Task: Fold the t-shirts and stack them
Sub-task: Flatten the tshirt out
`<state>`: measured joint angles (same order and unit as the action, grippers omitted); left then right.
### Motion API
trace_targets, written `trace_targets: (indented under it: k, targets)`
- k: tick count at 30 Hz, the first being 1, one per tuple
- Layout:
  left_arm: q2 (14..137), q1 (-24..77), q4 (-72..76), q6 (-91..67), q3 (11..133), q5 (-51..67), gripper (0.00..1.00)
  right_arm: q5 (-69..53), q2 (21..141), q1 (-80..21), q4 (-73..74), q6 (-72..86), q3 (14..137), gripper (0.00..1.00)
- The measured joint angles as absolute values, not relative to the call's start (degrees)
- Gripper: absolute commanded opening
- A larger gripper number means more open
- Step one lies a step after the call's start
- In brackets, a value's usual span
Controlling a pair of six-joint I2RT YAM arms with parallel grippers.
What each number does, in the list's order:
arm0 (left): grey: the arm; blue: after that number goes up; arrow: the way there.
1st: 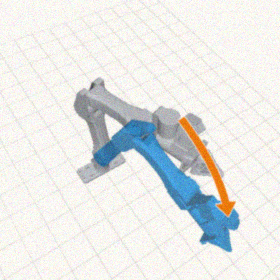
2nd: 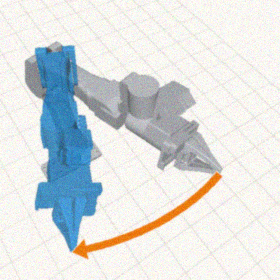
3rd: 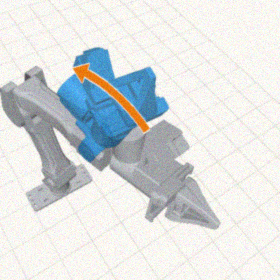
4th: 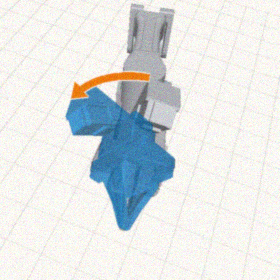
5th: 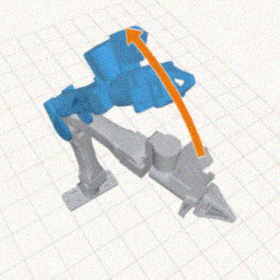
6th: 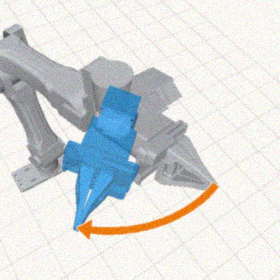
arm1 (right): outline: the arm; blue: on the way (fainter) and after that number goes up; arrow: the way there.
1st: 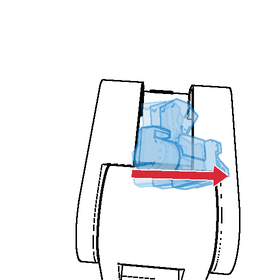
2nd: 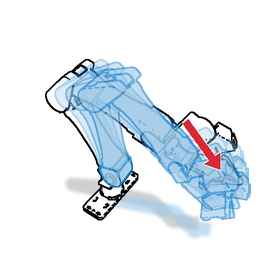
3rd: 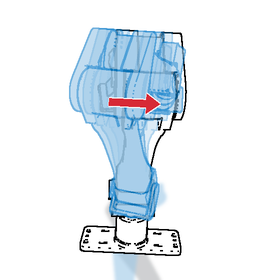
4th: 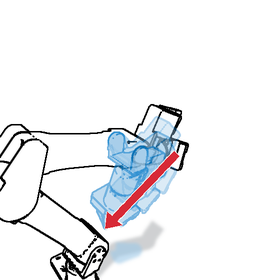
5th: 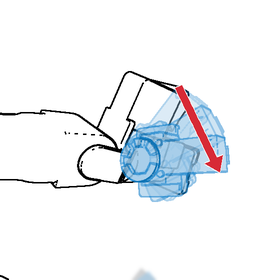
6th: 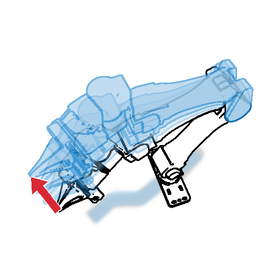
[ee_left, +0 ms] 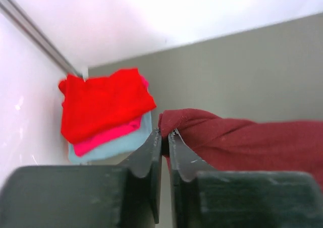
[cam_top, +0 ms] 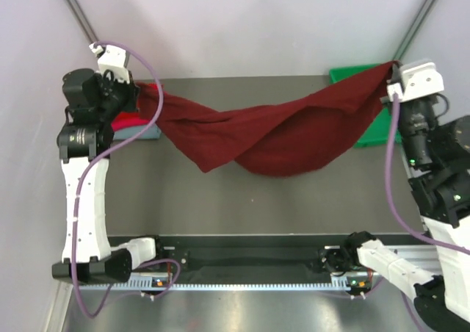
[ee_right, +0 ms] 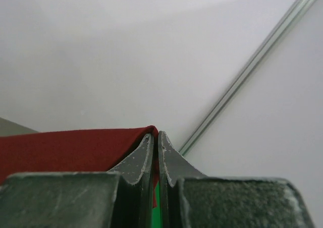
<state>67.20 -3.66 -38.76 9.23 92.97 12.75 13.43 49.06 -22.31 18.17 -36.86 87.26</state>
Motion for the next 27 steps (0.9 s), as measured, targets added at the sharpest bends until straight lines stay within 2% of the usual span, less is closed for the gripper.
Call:
trace_targets:
  k: [1,2,3,4,5,6,12,18,24,27]
  targets:
    - [68.25,-3.66,-39.13,9.23,93.17,12.27,0.2,13.19,49.12,-22.28,17.21,-36.8,85.97,0.0]
    - [69.89,-3.66,-39.75,9.19,93.38,11.88,0.38,12.8,49.28,-22.26,16.6,-36.58,84.53,0.0]
    - [71.83,-3.66,-40.32,9.45,93.67,11.6,0.45,12.1,49.78,-22.26,16.21,-36.29,82.89,0.0]
    - [74.0,-3.66,-40.73,9.19,93.8,11.42,0.58,11.42,50.68,-22.26,16.01,-35.86,81.62,0.0]
    - [76.97,-3.68,-41.19,8.84,93.84,11.29,0.66,10.57,51.94,-22.24,15.68,-35.27,80.38,0.0]
    - [79.61,-3.66,-41.21,8.38,93.58,11.27,0.68,9.8,53.36,-22.24,15.64,-34.52,79.33,0.0]
    - [91.11,-3.66,-43.07,5.87,85.32,11.44,0.66,3.75,63.53,-22.28,18.74,-28.6,75.88,0.0]
    - [90.08,-3.66,-47.51,7.03,82.94,15.46,0.63,-3.31,66.46,-22.94,27.27,-25.89,73.84,0.0]
    - [88.9,-3.16,-49.23,6.57,81.62,19.79,0.57,-5.72,66.37,-23.2,31.38,-24.32,73.01,0.0]
    - [90.56,-2.72,-52.23,5.37,81.08,23.05,0.58,-6.22,66.37,-23.2,32.82,-22.94,73.01,0.0]
